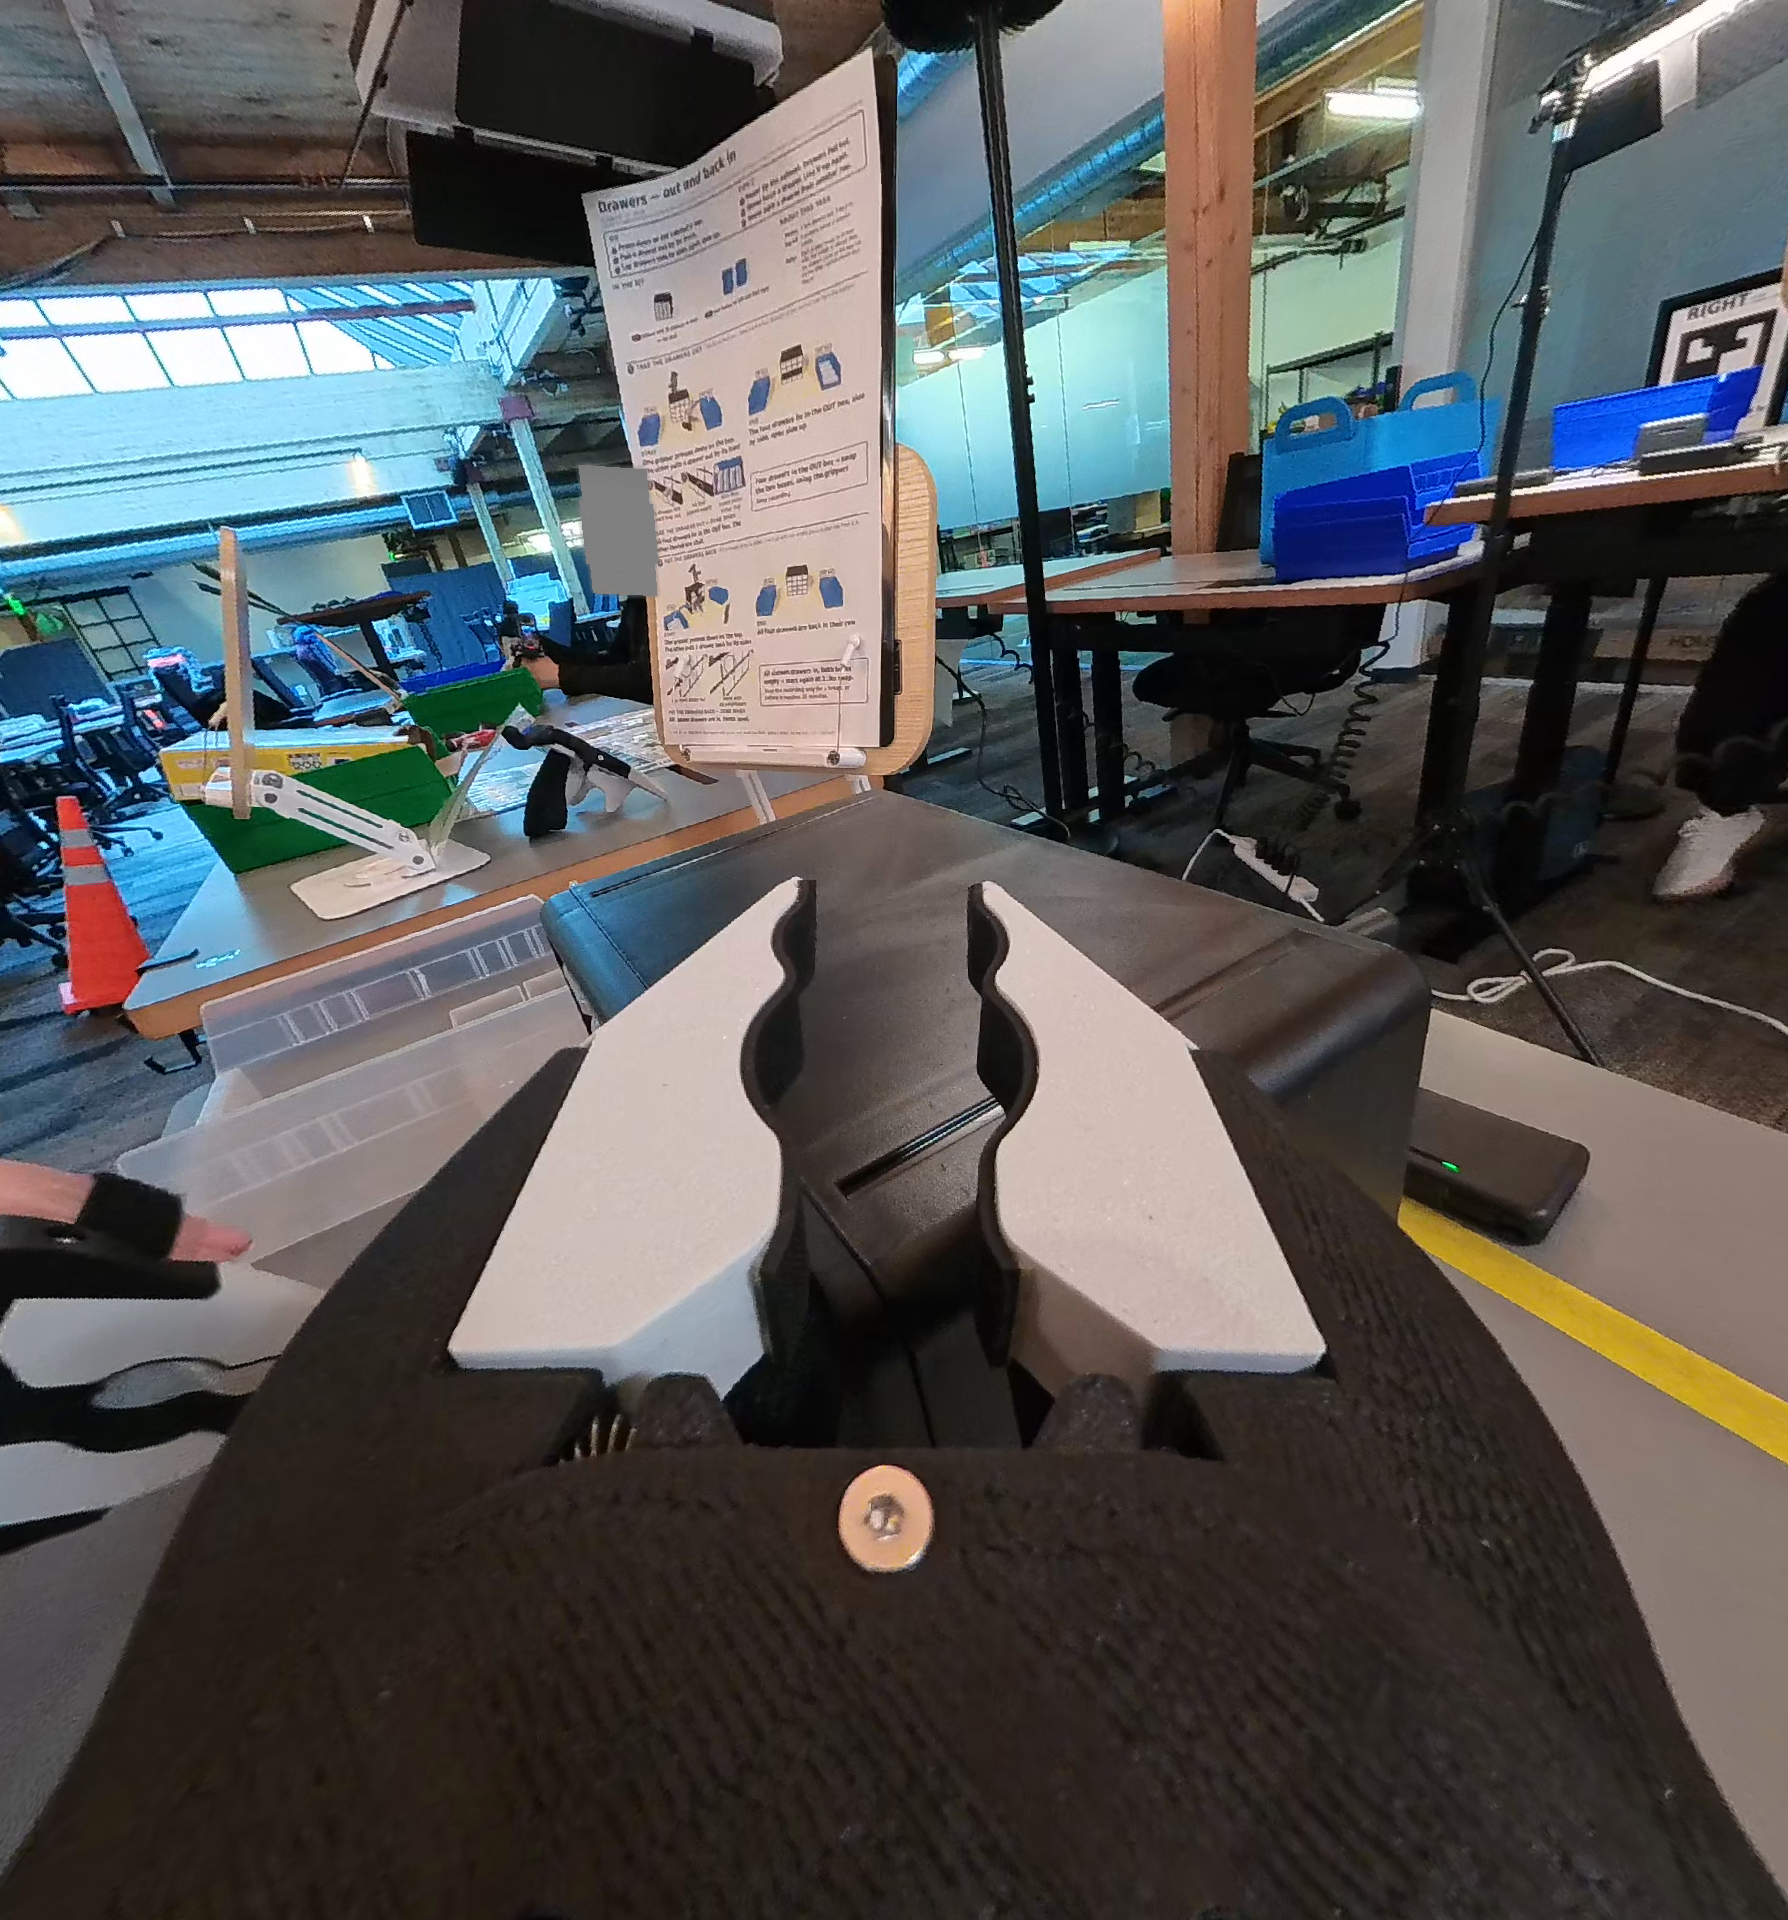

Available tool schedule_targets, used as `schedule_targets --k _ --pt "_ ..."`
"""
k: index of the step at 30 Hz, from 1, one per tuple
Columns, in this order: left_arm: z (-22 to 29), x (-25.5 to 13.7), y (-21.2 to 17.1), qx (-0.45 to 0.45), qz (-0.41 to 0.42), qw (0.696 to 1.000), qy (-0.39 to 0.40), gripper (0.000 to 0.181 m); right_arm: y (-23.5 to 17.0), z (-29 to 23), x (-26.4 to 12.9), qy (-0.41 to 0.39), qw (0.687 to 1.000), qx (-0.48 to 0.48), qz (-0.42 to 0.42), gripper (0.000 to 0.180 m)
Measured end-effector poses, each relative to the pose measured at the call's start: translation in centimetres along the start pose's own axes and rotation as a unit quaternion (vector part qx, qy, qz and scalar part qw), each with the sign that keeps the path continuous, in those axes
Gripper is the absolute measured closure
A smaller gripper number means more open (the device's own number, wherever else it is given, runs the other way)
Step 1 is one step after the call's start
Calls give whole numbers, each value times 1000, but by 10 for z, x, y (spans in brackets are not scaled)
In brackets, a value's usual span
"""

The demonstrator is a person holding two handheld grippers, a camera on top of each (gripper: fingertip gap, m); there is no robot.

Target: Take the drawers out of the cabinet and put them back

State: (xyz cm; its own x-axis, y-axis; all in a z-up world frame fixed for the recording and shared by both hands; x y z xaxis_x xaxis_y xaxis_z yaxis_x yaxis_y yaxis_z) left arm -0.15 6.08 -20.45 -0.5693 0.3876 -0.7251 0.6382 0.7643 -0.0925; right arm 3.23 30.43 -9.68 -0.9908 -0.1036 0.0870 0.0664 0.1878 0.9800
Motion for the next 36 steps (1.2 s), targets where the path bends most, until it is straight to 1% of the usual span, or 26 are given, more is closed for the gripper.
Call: schedule_targets --k 1,4,7,10,12,13,14,15,17,18,19,20,23,27,29,31,33,34,36 --pt "-1 2 2 -3 -1 1000 2 164 0 0 0 0 1000 0 0 152" --pt "-7 16 10 -8 2 1000 21 164 0 0 0 0 1000 0 0 152" --pt "-17 42 16 -8 -4 998 65 164 0 0 0 0 1000 0 0 152" --pt "-35 68 22 -14 12 990 139 162 0 0 0 0 1000 0 0 152" --pt "-48 85 22 -42 19 979 198 160 0 0 0 0 1000 0 0 152" --pt "-48 87 20 -53 19 976 208 159 0 0 0 1 1000 0 0 152" --pt "-45 85 21 -68 32 975 210 148 0 0 0 1 1000 0 -1 152" --pt "-40 79 21 -83 53 972 215 131 0 0 0 1 1000 -1 -1 152" --pt "-26 66 23 -88 111 963 229 132 -1 0 0 1 1000 -1 -3 152" --pt "-17 60 26 -81 140 959 233 140 -1 0 0 1 1000 -1 -2 152" --pt "-9 59 30 -72 164 958 223 147 -1 0 0 1 1000 0 -2 152" --pt "-3 60 33 -70 178 959 210 149 0 0 0 1 1000 0 -1 152" --pt "-8 76 35 -79 157 964 198 139 -1 0 0 0 1000 0 -2 152" --pt "-24 101 36 -114 147 969 159 137 0 0 1 -1 1000 -1 -3 151" --pt "-24 105 37 -117 144 971 149 135 0 0 1 -1 1000 -1 -3 151" --pt "-17 96 35 -115 160 970 140 135 0 0 1 0 1000 -1 -3 151" --pt "-5 78 27 -132 205 964 110 134 0 0 0 1 1000 1 -1 151" --pt "3 67 18 -158 238 955 77 136 0 0 0 2 1000 2 -1 151" --pt "18 46 -9 -233 295 926 -29 135 -1 0 0 4 1000 4 -1 151"
Point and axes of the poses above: each gripper's, where its closed fingertips meet, x out along the fingers, y out of its top, z = x × y across the jaws, the point moved 7 cm from there along -x, back along the fingers, and after that the axes turned 2 degrees about -y, right-handed, at the moved point
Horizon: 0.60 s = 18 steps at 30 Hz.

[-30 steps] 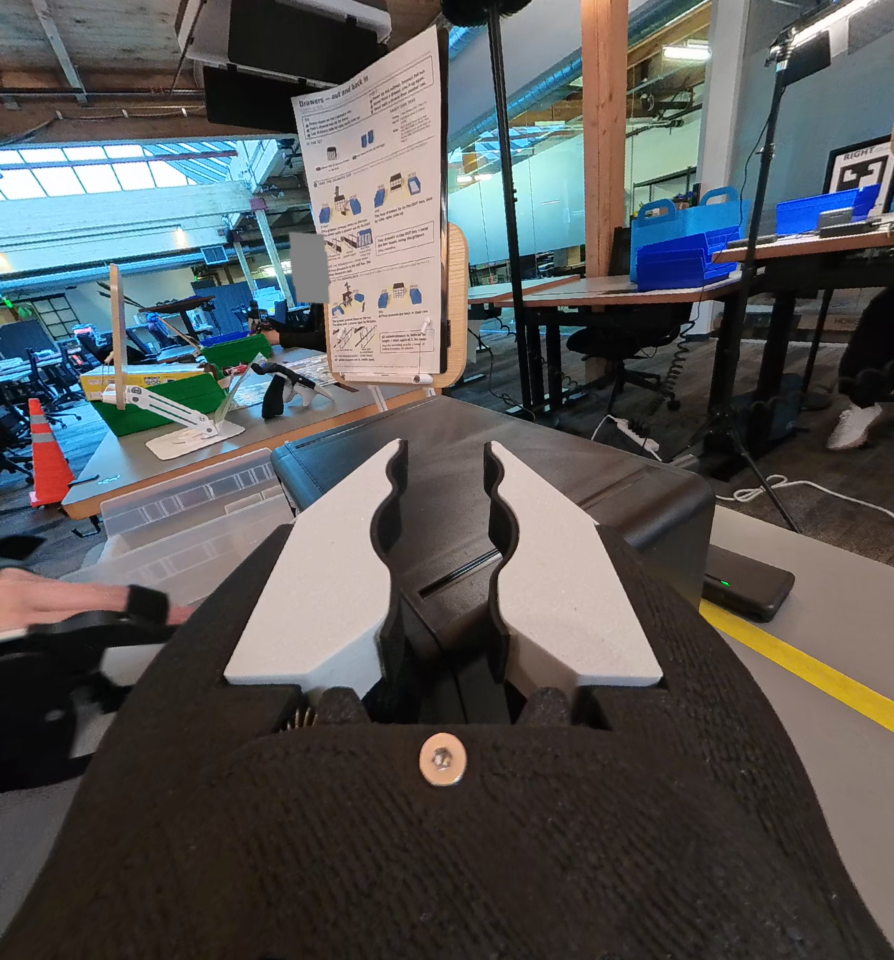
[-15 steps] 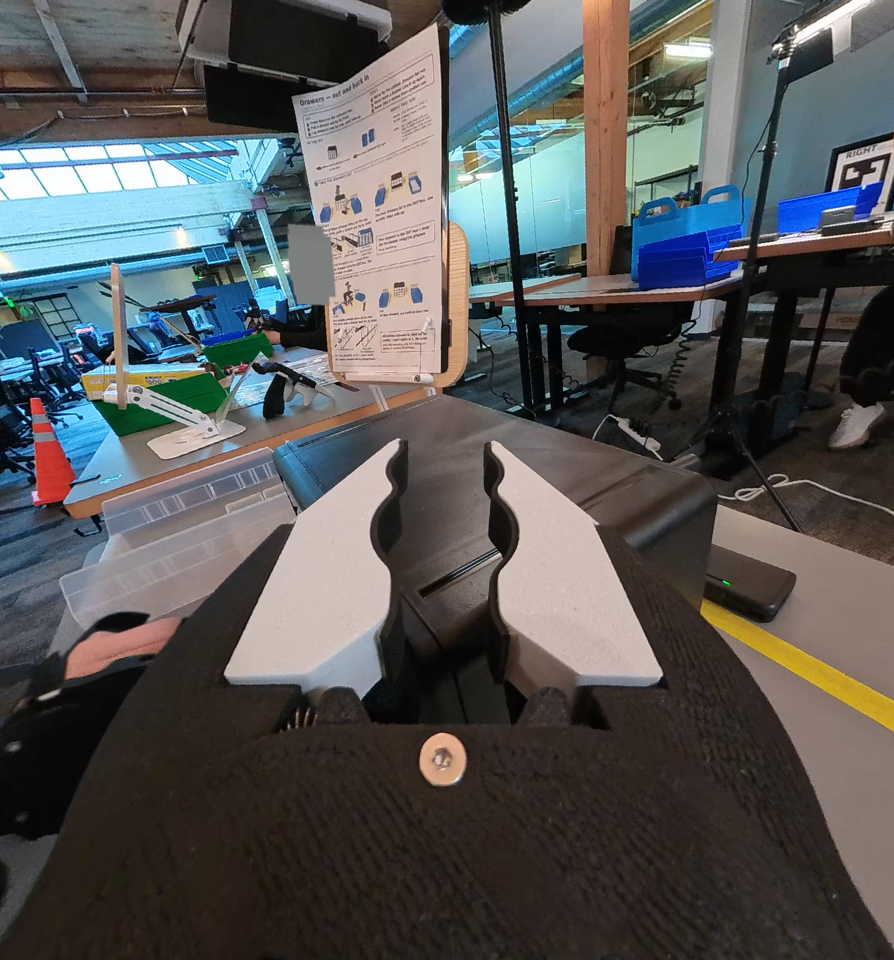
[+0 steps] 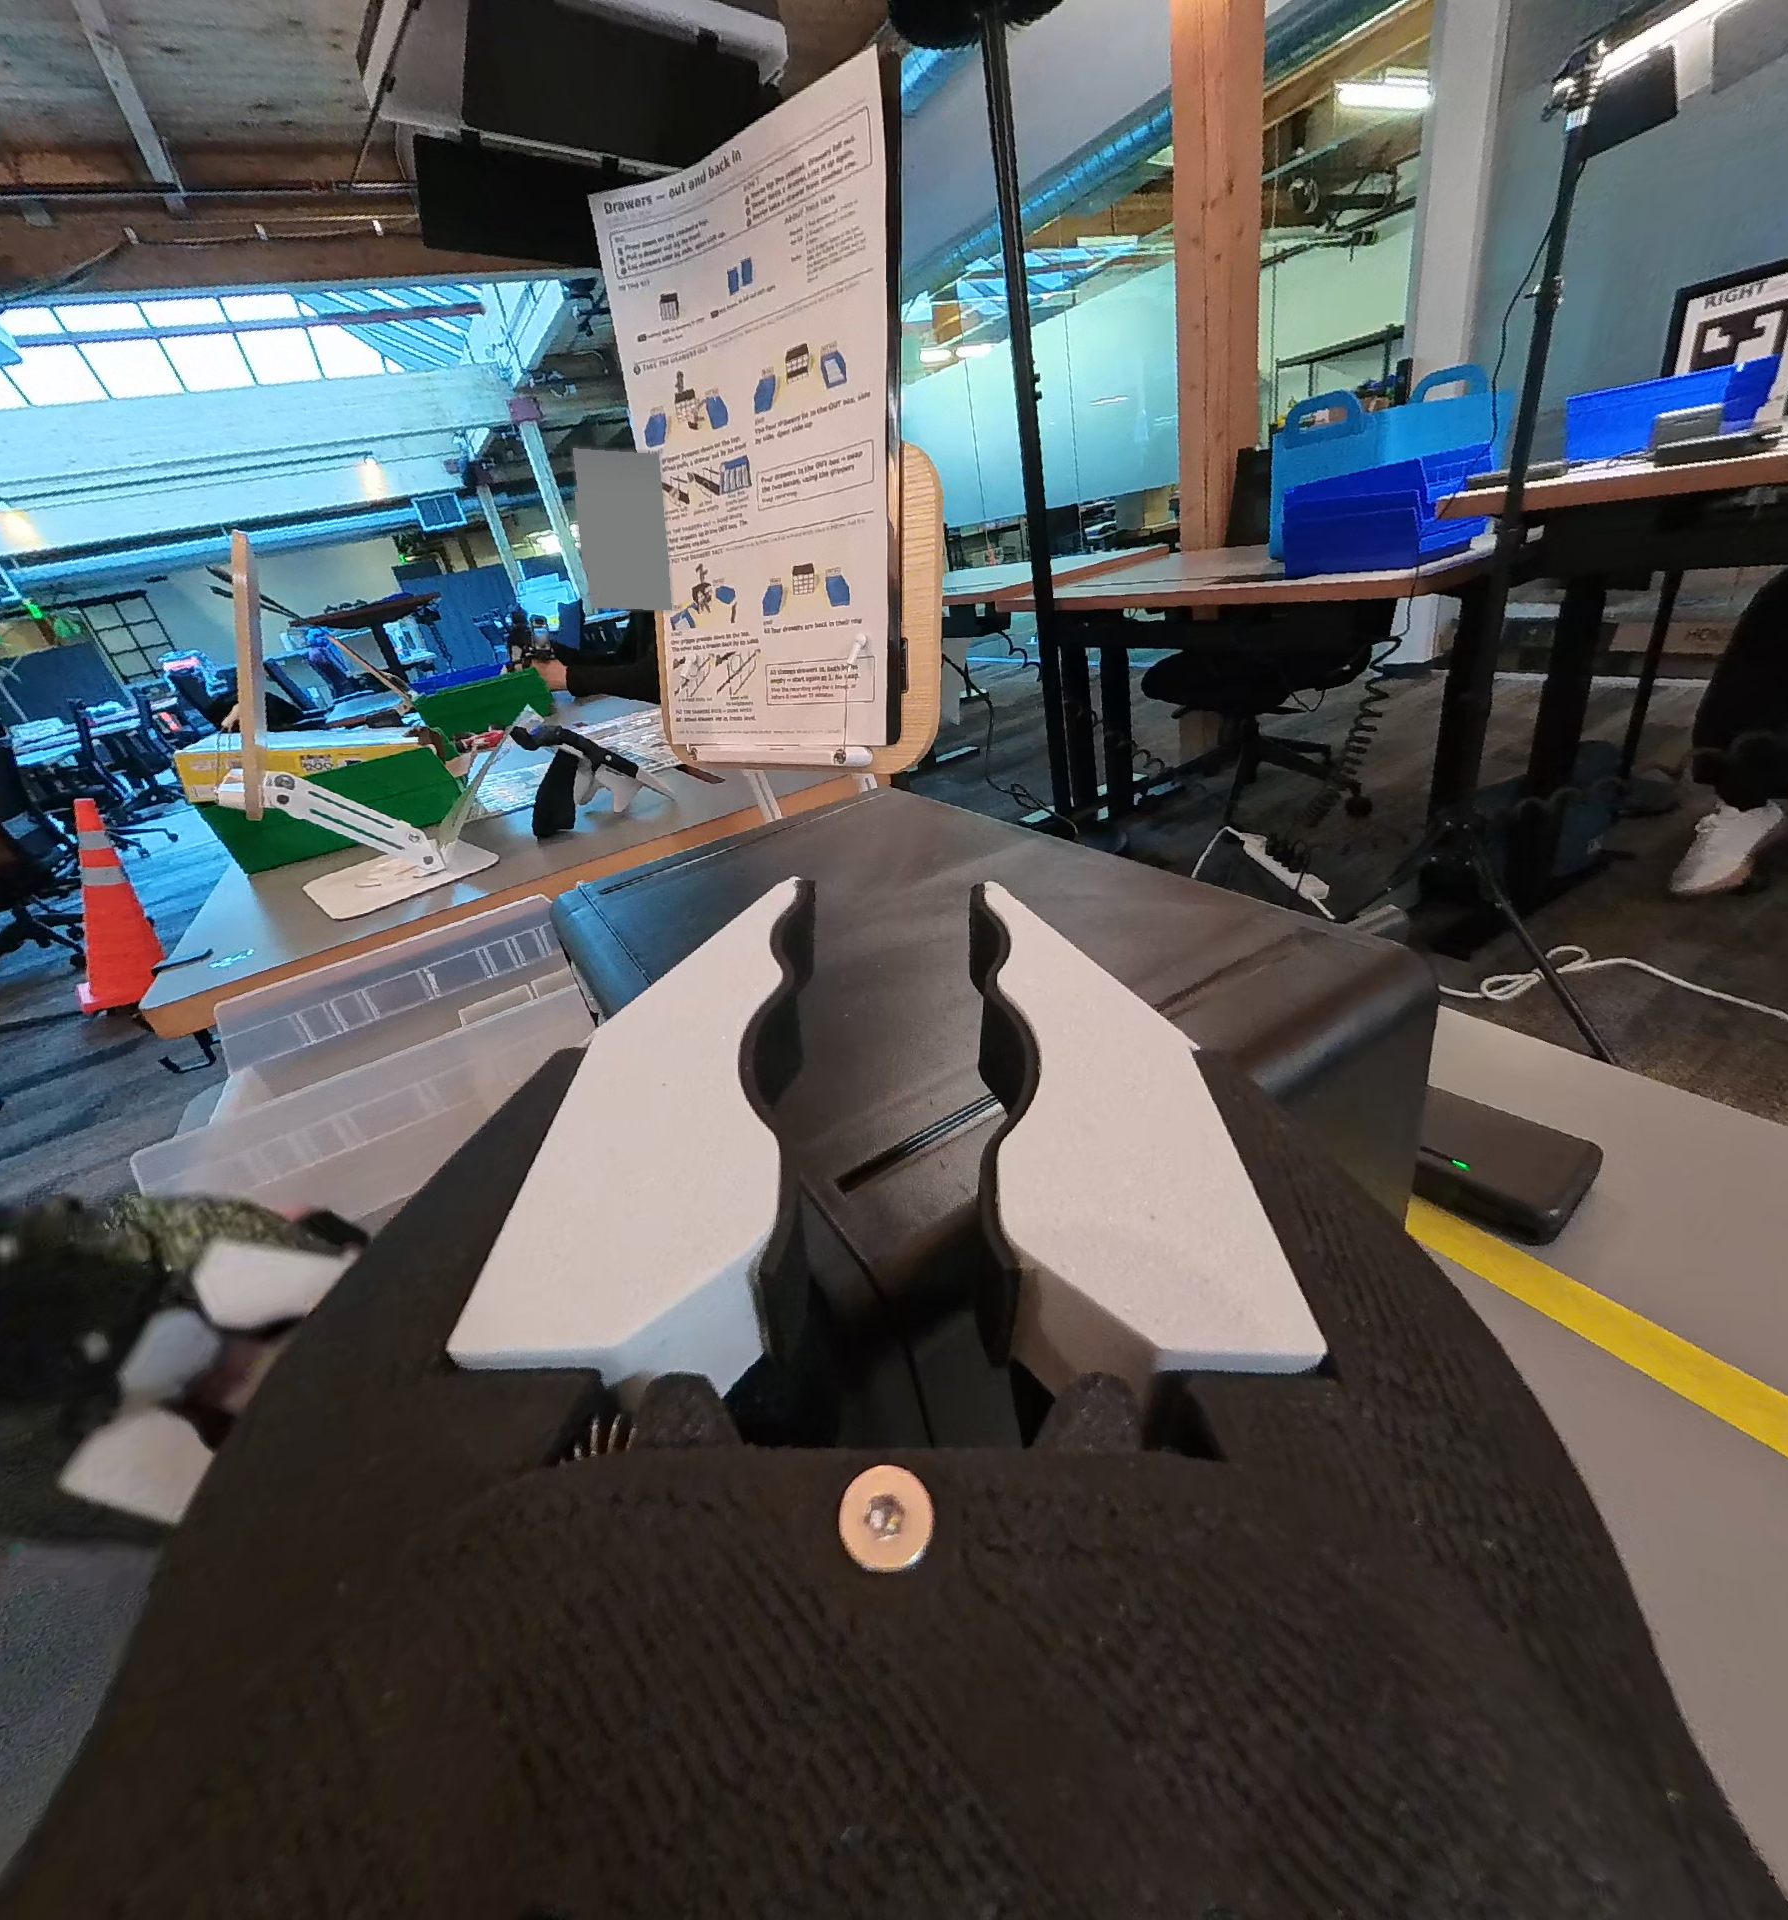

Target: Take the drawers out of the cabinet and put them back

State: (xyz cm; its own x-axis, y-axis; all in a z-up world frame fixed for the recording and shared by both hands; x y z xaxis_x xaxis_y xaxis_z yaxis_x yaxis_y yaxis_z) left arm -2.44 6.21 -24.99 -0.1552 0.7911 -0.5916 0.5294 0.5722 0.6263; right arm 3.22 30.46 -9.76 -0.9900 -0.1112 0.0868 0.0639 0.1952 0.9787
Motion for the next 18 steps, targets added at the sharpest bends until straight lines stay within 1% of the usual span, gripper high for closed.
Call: schedule_targets --k 1,2,3,4,6,7,8,9,10,11,12,14,16,18 --pt "-7 -19 -11 -41 10 999 -14 134 0 0 0 1 1000 1 0 151" --pt "-20 -38 -23 -66 8 998 1 135 0 0 0 2 1000 2 1 151" --pt "-39 -60 -36 -74 -3 997 35 135 0 1 0 3 1000 4 2 151" --pt "-62 -83 -51 -73 -22 994 85 135 0 1 0 3 1000 6 3 151" --pt "-113 -131 -82 -62 -70 976 198 141 0 1 -1 5 1000 9 6 150" --pt "-138 -151 -100 -81 -88 961 248 145 0 2 -1 5 1000 10 7 150" --pt "-160 -167 -119 -124 -89 949 275 144 0 2 -1 6 1000 12 8 150" --pt "-175 -176 -139 -179 -81 942 271 140 0 2 -1 7 1000 14 9 150" --pt "-187 -180 -161 -230 -80 937 250 131 0 2 -1 7 1000 15 9 150" --pt "-195 -178 -181 -257 -90 936 224 119 0 2 -1 7 1000 16 9 150" --pt "-200 -173 -200 -252 -104 942 195 112 0 2 -1 7 1000 16 8 150" --pt "-201 -160 -229 -187 -148 960 147 104 0 2 -1 6 1000 15 7 150" --pt "-193 -142 -243 -108 -165 975 98 112 0 2 -1 5 1000 14 6 150" --pt "-182 -123 -253 -56 -175 981 52 118 0 2 -1 4 1000 13 5 150"
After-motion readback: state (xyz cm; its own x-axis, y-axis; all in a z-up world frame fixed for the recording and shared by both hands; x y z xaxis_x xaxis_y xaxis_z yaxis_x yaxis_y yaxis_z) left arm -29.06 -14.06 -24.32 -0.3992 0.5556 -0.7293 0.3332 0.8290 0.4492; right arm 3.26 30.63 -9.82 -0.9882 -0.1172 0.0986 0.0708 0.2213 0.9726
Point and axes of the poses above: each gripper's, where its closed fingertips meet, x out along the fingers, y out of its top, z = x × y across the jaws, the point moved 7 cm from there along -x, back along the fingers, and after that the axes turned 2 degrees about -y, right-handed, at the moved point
